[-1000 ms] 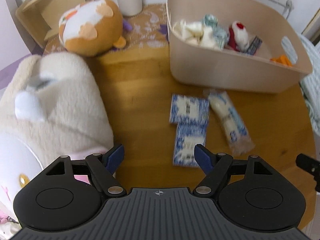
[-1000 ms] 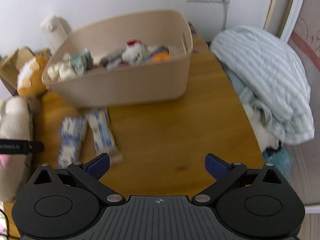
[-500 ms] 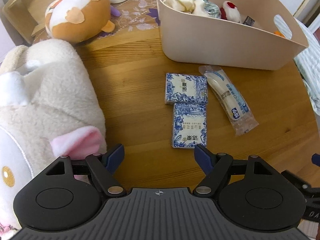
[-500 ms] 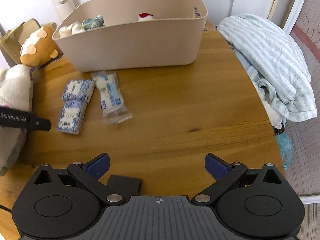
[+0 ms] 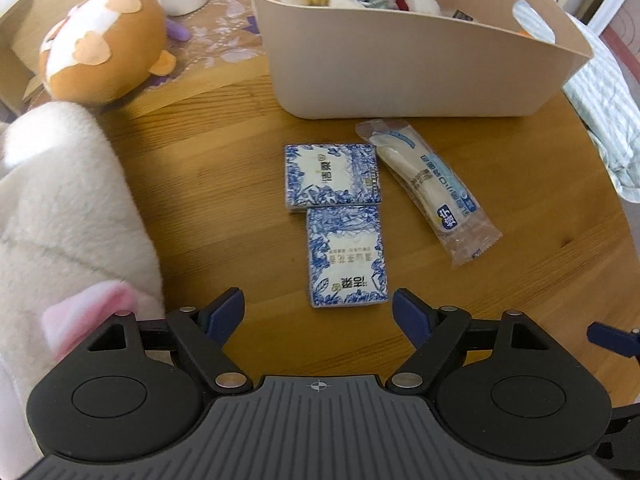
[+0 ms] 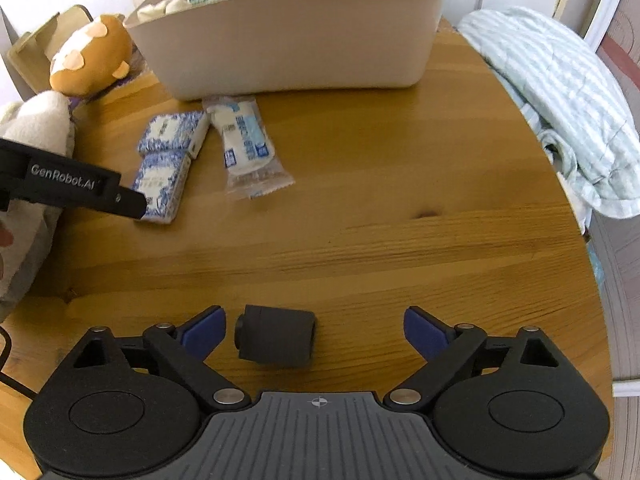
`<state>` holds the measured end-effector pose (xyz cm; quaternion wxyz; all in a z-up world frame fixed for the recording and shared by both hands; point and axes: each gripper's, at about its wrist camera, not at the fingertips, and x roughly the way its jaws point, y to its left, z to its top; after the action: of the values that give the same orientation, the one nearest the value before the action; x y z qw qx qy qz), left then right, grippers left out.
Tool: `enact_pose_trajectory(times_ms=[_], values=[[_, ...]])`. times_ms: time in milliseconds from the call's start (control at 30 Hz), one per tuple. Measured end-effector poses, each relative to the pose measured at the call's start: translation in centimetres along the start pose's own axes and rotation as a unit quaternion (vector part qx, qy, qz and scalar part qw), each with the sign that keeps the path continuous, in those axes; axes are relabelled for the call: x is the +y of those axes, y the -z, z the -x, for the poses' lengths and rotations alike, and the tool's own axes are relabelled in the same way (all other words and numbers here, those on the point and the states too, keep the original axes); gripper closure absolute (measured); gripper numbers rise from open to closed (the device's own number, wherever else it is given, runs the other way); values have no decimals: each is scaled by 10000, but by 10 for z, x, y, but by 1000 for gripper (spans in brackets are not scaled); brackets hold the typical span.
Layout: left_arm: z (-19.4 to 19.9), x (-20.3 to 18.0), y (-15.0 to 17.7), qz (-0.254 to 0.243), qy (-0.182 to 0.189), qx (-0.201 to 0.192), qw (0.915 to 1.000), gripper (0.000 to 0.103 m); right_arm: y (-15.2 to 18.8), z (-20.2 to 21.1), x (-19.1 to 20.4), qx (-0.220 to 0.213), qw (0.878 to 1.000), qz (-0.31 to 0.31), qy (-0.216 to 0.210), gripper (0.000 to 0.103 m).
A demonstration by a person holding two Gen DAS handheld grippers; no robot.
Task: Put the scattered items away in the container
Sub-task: 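Grasp the blue-white tissue pack with left tool while right tool grasps black block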
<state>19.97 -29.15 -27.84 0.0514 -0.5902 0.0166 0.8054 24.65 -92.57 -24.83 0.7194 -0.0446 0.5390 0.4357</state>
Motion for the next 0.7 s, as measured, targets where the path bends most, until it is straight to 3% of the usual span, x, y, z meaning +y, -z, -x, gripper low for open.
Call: enact_pose_trajectory(times_ms=[167, 600, 700], values=[[-13, -1, -4, -170, 33, 97, 9998, 20, 2, -11, 0, 164, 9998, -120, -31, 14], [-32, 6, -15, -277, 103, 223, 9993, 21, 4, -19, 0, 362, 9992, -175, 47, 17], [-34, 8, -17, -313, 137, 223, 9992, 27, 4, -20, -2, 393, 9991, -174, 56, 18]])
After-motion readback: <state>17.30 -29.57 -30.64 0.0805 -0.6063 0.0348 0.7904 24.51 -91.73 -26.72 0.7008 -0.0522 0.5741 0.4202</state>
